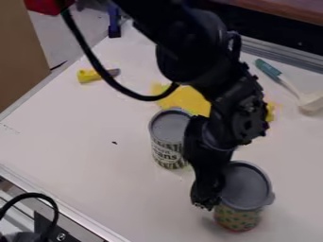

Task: Drag the can to the left bottom side

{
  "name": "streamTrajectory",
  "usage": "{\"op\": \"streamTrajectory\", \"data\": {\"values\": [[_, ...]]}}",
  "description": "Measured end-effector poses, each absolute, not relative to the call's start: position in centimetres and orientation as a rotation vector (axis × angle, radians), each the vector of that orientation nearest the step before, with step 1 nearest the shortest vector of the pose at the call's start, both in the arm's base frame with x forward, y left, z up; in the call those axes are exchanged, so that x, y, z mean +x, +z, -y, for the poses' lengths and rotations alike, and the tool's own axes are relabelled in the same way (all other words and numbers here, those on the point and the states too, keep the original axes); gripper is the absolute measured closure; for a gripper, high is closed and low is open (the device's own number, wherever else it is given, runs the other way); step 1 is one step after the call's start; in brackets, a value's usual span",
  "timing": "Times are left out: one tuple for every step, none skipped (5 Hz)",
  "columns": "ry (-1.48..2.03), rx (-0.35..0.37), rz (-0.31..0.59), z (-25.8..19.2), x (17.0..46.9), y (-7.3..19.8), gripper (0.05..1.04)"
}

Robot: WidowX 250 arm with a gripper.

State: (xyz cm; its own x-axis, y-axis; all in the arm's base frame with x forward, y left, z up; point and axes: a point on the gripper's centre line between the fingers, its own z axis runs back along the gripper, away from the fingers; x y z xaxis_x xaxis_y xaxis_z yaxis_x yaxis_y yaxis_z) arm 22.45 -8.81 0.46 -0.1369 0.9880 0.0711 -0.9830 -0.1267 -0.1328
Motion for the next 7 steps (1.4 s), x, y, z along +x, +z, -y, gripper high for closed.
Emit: {"op": "streamTrajectory", "data": {"values": [[1.727, -0.089, 0.140, 9.7, 23.4, 0.9, 0.085], [1.714, -0.107, 0.172, 9.8, 24.6, 1.2, 0.085], [1.717, -0.124, 0.168, 10.0, 25.4, 1.5, 0.085], [1.706, -0.103, 0.176, 8.8, 25.6, 1.8, 0.085], [1.678, -0.088, 0.147, 7.5, 25.6, 2.4, 0.085], [1.683, -0.123, 0.147, 6.6, 26.2, 4.3, 0.085], [1.664, -0.124, 0.160, 5.8, 26.7, 5.7, 0.085]]}}
